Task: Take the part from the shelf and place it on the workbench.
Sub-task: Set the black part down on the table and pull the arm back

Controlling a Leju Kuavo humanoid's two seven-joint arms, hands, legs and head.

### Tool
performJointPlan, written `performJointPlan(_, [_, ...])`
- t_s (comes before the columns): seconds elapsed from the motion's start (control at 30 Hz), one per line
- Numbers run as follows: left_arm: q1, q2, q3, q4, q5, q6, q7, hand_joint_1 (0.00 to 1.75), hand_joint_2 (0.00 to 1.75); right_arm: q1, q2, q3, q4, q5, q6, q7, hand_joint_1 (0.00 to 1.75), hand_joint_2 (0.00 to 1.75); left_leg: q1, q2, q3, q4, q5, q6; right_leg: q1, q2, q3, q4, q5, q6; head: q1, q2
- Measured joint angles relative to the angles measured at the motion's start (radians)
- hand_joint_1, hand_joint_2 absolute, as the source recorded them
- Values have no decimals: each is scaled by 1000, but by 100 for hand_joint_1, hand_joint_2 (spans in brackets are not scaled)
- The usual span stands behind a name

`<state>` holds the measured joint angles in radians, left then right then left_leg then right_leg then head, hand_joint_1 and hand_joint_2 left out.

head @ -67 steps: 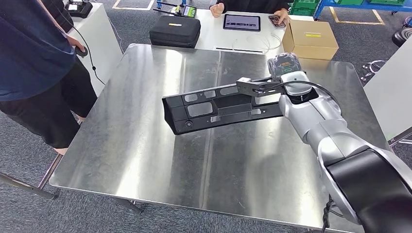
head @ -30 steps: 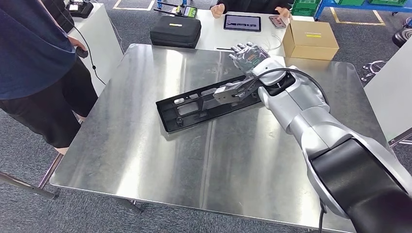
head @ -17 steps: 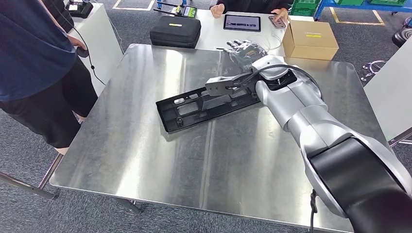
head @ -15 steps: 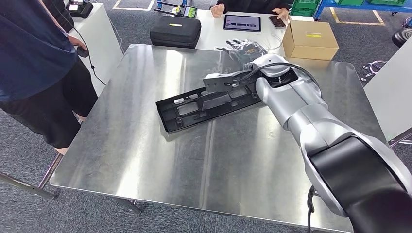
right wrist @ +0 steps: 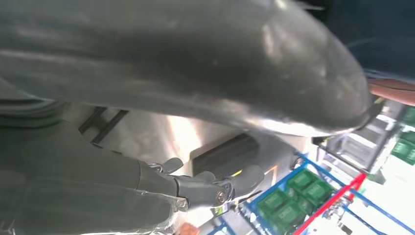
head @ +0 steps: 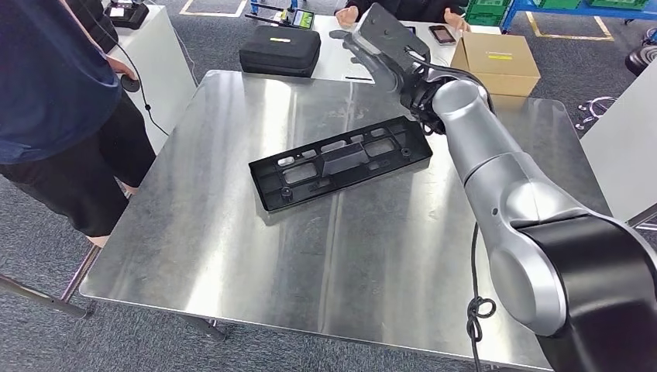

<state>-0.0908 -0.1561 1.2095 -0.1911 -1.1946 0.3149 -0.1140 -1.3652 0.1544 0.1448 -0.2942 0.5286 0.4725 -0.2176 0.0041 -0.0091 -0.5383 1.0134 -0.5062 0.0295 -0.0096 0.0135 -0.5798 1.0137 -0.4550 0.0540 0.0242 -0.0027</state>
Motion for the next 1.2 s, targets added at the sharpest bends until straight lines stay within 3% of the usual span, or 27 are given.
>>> performJointPlan(0.1, [0,0,4,0,1,1,2,0,0,10,1,-41,-1,-48,54,-19,0,0,0,0,0,0,0,0,0,0,0,0,0,0,0,0])
performJointPlan(0.2, [-1,-1,8,0,3,4,3,0,0,49,1,-77,-14,-166,170,-70,0,0,0,0,1,0,0,0,0,0,1,0,0,0,0,0])
performJointPlan(0.43, [-3,-5,19,0,20,21,2,0,0,295,4,-25,-154,-489,326,-188,0,0,0,0,2,0,0,0,0,0,2,0,0,0,0,0])
performJointPlan(0.6, [-3,-8,33,0,26,30,2,0,0,476,-4,127,-315,-684,294,-181,0,0,0,1,2,0,0,0,0,0,2,0,0,0,0,0])
performJointPlan(0.9, [-3,-8,41,0,28,31,3,0,0,533,-34,257,-424,-776,272,-159,0,0,0,1,3,0,0,0,0,0,2,0,0,0,0,0])
performJointPlan(1.2, [-4,-14,59,0,50,45,-2,0,0,697,-92,444,-653,-900,136,-256,0,0,0,1,2,0,-1,-1,0,1,1,0,-1,0,0,0])
